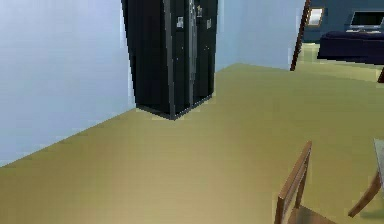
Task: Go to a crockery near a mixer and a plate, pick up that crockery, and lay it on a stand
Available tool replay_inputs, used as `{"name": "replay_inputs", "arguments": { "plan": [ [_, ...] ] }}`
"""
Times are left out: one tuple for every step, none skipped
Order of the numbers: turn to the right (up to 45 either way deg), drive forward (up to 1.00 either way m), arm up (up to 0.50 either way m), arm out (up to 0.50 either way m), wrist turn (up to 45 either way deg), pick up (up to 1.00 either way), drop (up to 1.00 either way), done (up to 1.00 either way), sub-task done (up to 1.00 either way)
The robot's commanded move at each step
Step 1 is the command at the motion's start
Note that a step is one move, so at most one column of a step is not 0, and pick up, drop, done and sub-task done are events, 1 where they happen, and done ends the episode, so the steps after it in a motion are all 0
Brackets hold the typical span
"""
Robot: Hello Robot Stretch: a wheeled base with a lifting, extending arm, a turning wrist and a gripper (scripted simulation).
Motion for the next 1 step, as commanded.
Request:
{"name": "replay_inputs", "arguments": {
  "plan": [
    [0.0,0.00,0.32,0.00,0.0,0.00,0.00,0.00,0.00]
  ]
}}
